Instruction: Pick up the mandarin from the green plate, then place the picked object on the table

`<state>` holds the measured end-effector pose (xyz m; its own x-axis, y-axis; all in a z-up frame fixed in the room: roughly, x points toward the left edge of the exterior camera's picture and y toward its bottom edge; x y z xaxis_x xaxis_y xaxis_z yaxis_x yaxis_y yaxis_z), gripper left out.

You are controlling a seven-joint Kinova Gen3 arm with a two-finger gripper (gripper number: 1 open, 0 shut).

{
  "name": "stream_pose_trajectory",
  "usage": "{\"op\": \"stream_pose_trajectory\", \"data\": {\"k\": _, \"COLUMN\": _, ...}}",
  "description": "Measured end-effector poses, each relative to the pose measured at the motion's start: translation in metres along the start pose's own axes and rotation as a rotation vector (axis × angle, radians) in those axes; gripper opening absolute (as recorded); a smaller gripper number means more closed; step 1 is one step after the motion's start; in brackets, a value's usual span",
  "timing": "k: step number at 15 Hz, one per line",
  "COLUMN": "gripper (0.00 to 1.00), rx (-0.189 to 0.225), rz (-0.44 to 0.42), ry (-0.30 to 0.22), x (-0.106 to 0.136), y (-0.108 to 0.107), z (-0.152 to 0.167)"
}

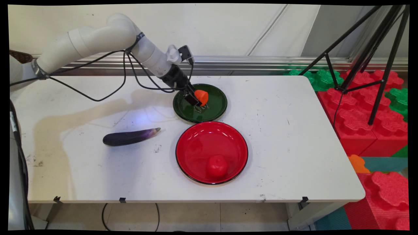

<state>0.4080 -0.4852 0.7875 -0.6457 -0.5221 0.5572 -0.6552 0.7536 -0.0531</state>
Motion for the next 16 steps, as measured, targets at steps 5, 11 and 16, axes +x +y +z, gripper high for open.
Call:
{"op": "stream_pose_trajectory", "data": {"k": 5, "gripper": 1.0, "rx": -0.001, "rz": -0.014, "ry": 0.001, "x": 0.004, "y": 0.001, "z": 0.011}}
{"op": "stream_pose_trajectory", "data": {"k": 11, "gripper": 0.0, "rx": 0.0, "rz": -0.033, "ry": 0.005, "x": 0.006, "y": 0.002, "z": 0.019}}
{"op": "stream_pose_trajectory", "data": {"k": 16, "gripper": 0.0, "rx": -0.001, "rz": -0.041, "ry": 0.011, "x": 0.007, "y": 0.004, "z": 0.017}}
